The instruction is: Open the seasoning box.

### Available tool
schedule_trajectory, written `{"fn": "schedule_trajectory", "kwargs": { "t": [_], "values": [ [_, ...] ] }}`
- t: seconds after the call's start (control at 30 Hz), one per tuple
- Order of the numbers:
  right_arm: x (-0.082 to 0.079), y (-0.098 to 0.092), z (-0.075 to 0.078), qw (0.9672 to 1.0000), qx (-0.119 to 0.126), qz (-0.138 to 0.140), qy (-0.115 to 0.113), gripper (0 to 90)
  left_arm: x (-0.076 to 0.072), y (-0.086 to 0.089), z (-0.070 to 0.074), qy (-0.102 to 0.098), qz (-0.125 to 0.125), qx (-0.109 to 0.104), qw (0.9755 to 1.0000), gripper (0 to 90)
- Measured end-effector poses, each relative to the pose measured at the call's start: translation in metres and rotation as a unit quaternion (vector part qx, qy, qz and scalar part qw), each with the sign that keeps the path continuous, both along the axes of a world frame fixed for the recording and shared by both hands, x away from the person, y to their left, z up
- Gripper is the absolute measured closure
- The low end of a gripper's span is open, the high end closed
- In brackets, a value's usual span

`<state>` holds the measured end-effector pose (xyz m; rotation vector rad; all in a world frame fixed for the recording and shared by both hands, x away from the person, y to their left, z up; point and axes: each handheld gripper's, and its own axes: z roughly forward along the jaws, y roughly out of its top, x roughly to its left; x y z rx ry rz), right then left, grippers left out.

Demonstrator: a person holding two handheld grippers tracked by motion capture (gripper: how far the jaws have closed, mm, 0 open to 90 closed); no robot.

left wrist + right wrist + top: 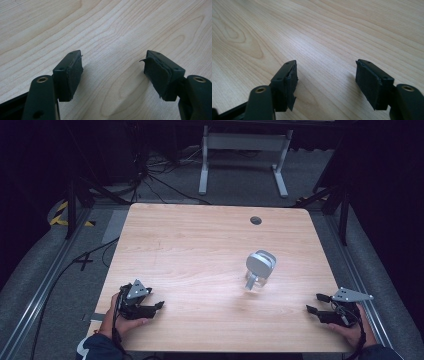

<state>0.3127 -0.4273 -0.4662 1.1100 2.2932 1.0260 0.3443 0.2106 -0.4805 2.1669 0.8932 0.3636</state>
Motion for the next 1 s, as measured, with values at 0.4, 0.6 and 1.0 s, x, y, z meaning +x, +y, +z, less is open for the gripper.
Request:
{"fn": "schedule_trajectory", "kwargs": {
  "t": [0.4, 0.6, 1.0],
  "values": [
    [0.0007, 0.001, -0.0003, 1.0, -0.001, -0.001, 0.0, 31.6, -0.0001, -0.0005, -0.0002, 0.0, 0.0, 0.0, 1.0, 30.8],
    [0.0008, 0.0014, -0.0002, 1.0, -0.001, -0.001, 0.001, 31.0, 0.0001, -0.001, -0.0003, 0.002, 0.001, -0.002, 1.0, 30.0],
    [0.0018, 0.0016, -0.0002, 1.0, -0.002, 0.002, 0.001, 30.4, 0.0022, -0.0007, -0.0001, -0.004, -0.004, 0.002, 1.0, 29.6]
  ]
}}
